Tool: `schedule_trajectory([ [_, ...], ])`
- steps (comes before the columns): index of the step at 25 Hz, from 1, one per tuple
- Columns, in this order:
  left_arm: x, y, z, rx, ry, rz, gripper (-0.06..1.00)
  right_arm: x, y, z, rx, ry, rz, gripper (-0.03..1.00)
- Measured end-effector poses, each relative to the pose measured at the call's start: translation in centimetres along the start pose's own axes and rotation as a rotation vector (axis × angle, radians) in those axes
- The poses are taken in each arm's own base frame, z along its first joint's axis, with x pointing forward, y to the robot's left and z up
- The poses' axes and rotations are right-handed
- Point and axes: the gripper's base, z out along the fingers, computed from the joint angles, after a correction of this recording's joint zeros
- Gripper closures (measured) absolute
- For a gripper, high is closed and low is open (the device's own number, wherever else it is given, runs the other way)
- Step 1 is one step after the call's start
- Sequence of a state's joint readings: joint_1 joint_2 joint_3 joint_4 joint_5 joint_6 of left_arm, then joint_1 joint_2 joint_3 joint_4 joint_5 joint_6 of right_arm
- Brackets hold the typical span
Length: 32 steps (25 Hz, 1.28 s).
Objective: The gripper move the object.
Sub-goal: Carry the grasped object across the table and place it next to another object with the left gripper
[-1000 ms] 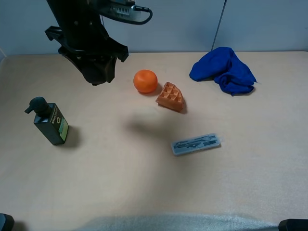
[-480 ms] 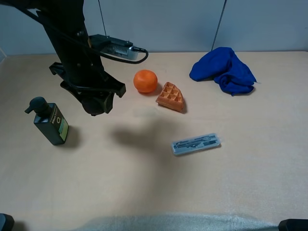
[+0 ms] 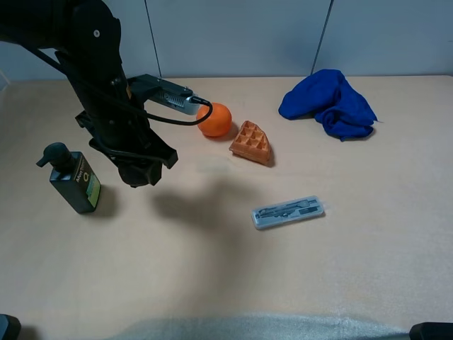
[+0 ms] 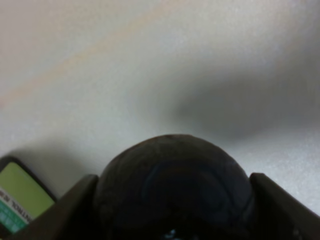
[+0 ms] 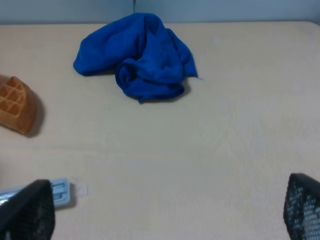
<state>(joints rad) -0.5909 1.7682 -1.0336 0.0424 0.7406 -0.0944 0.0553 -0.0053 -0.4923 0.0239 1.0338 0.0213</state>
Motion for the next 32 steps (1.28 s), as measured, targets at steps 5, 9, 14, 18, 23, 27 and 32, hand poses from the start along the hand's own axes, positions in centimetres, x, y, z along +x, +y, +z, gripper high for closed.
schedule_trajectory([
  [5,0.0,0.0,0.8,-0.001,0.013,0.045,0.33,0.0,0.0,0.0,0.0,0.0,0.0,0.27],
  [9,-0.1,0.0,2.0,0.001,0.043,0.079,0.33,0.0,0.0,0.0,0.0,0.0,0.0,0.27],
  [14,-0.2,-0.1,3.0,0.004,0.068,0.117,0.33,0.0,0.0,0.0,0.0,0.0,0.0,0.27],
  [18,-0.3,-0.1,3.9,0.004,0.082,0.147,0.33,0.0,0.0,0.0,0.0,0.0,0.0,0.27],
  [23,-0.3,0.1,4.9,-0.016,0.111,0.172,0.33,0.0,0.0,0.0,0.0,0.0,0.0,0.27],
  [27,-0.3,0.3,5.3,-0.039,0.12,0.197,0.33,0.0,0.0,0.0,0.0,0.0,0.0,0.27],
  [32,-0.3,0.4,5.3,-0.05,0.121,0.208,0.33,0.0,0.0,0.0,0.0,0.0,0.0,0.27],
])
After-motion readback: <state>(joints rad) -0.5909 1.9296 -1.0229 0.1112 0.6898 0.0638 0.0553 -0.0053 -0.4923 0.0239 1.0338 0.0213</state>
